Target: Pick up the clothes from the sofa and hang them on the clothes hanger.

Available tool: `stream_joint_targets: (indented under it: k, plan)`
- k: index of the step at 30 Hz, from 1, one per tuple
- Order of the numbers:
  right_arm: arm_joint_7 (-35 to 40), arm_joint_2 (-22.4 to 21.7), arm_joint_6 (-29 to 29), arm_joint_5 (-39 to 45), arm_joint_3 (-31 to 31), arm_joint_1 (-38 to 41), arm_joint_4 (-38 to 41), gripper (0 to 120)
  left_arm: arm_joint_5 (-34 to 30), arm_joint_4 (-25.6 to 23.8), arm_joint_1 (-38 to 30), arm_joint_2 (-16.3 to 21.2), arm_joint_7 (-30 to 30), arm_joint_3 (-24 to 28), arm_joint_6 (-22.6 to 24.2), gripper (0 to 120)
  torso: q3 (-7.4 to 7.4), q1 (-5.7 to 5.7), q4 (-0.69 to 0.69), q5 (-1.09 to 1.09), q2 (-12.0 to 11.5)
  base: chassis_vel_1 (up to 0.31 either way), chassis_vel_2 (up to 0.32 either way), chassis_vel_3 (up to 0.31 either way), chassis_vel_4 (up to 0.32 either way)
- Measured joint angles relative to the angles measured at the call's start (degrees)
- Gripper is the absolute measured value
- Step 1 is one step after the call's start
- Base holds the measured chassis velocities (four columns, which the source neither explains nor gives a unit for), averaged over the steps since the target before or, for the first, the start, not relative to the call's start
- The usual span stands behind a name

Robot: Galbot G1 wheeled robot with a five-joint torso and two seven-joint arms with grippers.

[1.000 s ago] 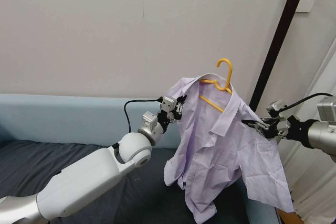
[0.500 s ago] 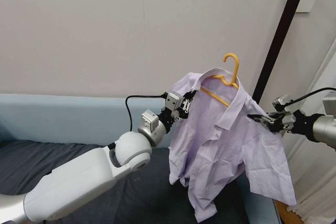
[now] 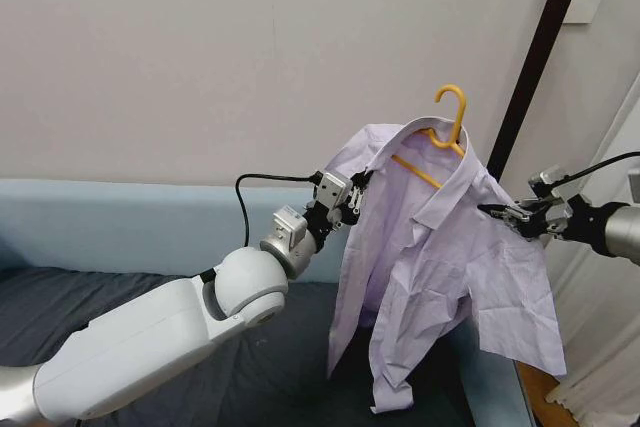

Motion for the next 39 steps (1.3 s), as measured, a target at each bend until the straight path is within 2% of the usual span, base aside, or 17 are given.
stream_joint_targets:
  k: [1, 5, 9, 11, 13, 15, 16, 17, 19, 23, 24, 25, 28, 33, 35, 37, 39]
  plan:
    - [0.0, 0.0, 0.0, 0.0, 0.0, 0.0, 0.0, 2, 0.0, 0.0, 0.0, 0.0, 0.0, 0.0, 0.0, 7, 0.00, 0.00, 0.00, 0.00, 0.0, 0.000, 0.000, 0.000, 0.000]
    - [1.1, -0.2, -0.8, 1.1, 0.0, 0.3, 0.3, 2, 4.4, -0.3, 3.2, 1.4, -0.8, -1.1, 0.6, 23, 0.00, 0.00, 0.00, 0.00, 0.0, 0.000, 0.000, 0.000, 0.000]
    - [3.4, -0.1, -1.5, 2.5, 0.1, 0.6, 1.1, 2, 4.7, -2.4, 8.6, 3.1, -1.4, -3.4, 0.0, 36, 0.00, 0.00, 0.01, -0.01, 0.0, 0.000, 0.000, 0.000, 0.000]
    - [6.8, 0.5, -3.0, 5.4, 0.7, 1.1, 2.3, 2, 3.8, -3.7, 15.3, 4.3, -1.8, -6.9, -1.7, 48, 0.00, 0.00, 0.01, -0.02, 0.0, 0.000, 0.000, 0.000, 0.000]
    - [7.6, 0.6, -3.3, 6.0, 0.8, 1.2, 2.5, 2, 3.6, -4.0, 16.9, 4.5, -1.8, -8.1, -2.4, 49, 0.00, 0.00, 0.01, -0.02, 0.0, 0.000, 0.000, 0.000, 0.000]
    - [10.4, 1.1, -4.8, 8.2, 1.3, 1.7, 3.0, 2, 3.0, -5.1, 22.2, 5.2, -1.6, -12.5, -4.1, 58, 0.00, 0.00, 0.01, -0.02, 0.0, 0.000, 0.000, 0.000, 0.000]
    - [13.8, 1.8, -6.4, 10.0, 2.1, 2.0, 3.3, 2, 2.8, -6.0, 26.4, 5.5, -0.9, -16.9, -5.3, 65, -0.01, 0.00, 0.02, -0.01, 0.0, 0.000, 0.000, 0.000, 0.000]
    - [13.8, 1.8, -6.4, 10.0, 2.1, 2.0, 3.3, 2, 2.8, -6.0, 26.4, 5.5, -0.9, -16.9, -5.3, 65, -0.01, 0.00, 0.02, -0.01, 0.0, 0.000, 0.000, 0.000, 0.000]
    - [18.5, 3.1, -8.5, 11.7, 2.8, 2.4, 3.4, 2, 2.9, -6.6, 32.6, 6.3, 1.5, -22.7, -8.3, 75, -0.01, -0.01, 0.02, -0.02, 0.0, 0.000, 0.000, 0.000, 0.000]
    - [21.1, 4.8, -9.1, 12.2, 2.8, 2.9, 3.4, 2, 2.5, -7.2, 37.0, 6.2, 3.2, -26.9, -10.8, 86, -0.01, 0.00, 0.01, 0.00, 0.0, 0.000, 0.000, 0.000, 0.000]
    - [23.0, 6.7, -9.4, 12.4, 2.9, 3.2, 3.7, 2, 3.2, -7.3, 40.7, 5.4, 4.2, -30.1, -12.4, 93, -0.01, 0.00, 0.00, 0.00, 0.0, 0.000, 0.000, 0.000, 0.000]
    - [23.0, 6.7, -9.4, 12.4, 2.9, 3.2, 3.7, 2, 3.2, -7.3, 40.7, 5.4, 4.2, -30.1, -12.4, 93, -0.01, 0.00, 0.00, 0.00, 0.0, 0.000, 0.000, 0.000, 0.000]
    - [25.5, 10.0, -10.0, 12.5, 4.0, 3.2, 5.0, 2, 6.1, -6.7, 47.6, 3.4, 5.6, -35.1, -14.6, 100, -0.01, 0.00, 0.00, -0.01, 0.0, 0.000, 0.000, 0.000, 0.000]
    - [30.2, 11.6, -12.9, 14.7, 5.4, 3.2, 6.6, 2, 9.8, -5.5, 57.1, 0.7, 7.0, -39.8, -18.4, 100, 0.00, 0.00, 0.01, -0.01, 0.0, 0.000, 0.000, 0.000, 0.000]
    - [37.1, 11.8, -17.5, 19.6, 7.5, 3.1, 7.4, 2, 13.9, -4.4, 63.9, -2.1, 8.4, -43.1, -22.1, 100, -0.01, -0.01, 0.02, -0.01, 0.0, 0.000, 0.000, 0.000, 0.000]
    - [38.0, 11.8, -18.0, 20.2, 7.8, 3.1, 7.4, 2, 14.6, -4.1, 64.8, -2.7, 8.7, -43.6, -22.8, 100, -0.01, 0.00, 0.02, -0.01, 0.0, 0.000, 0.000, 0.000, 0.000]
    - [41.5, 11.9, -19.4, 22.4, 9.2, 3.1, 7.3, 2, 18.5, -3.2, 68.6, -5.6, 9.5, -46.0, -26.3, 100, -0.01, -0.01, 0.01, -0.01, 0.0, 0.000, 0.000, 0.000, 0.000]
